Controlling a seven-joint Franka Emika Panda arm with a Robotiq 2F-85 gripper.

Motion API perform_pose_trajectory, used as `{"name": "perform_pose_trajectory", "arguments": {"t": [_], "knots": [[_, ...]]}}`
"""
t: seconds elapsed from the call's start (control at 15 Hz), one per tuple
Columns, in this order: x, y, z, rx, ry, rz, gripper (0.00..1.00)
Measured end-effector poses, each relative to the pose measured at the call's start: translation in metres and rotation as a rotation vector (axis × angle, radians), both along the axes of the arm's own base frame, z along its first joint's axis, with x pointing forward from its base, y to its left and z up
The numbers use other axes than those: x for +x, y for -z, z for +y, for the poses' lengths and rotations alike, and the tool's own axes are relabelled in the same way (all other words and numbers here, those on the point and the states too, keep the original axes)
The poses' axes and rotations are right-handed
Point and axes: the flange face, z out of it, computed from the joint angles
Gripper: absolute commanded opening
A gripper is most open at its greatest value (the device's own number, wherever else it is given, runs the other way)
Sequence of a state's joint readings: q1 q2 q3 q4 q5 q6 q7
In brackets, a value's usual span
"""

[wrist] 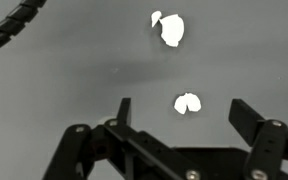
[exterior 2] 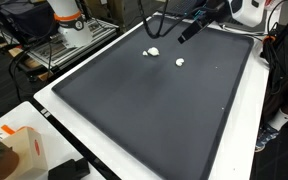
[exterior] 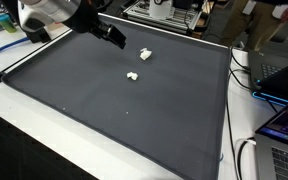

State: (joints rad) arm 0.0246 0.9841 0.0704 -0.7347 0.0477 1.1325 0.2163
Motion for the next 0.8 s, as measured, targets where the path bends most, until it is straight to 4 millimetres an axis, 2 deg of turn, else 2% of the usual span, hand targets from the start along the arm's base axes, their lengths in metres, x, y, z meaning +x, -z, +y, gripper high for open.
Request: {"name": "perform_pose_trajectory", "arguments": {"t": [0.8], "knots": [[-0.0068,0.0082,-0.0034,-0.007,-0.004,0.06,1.0]]}}
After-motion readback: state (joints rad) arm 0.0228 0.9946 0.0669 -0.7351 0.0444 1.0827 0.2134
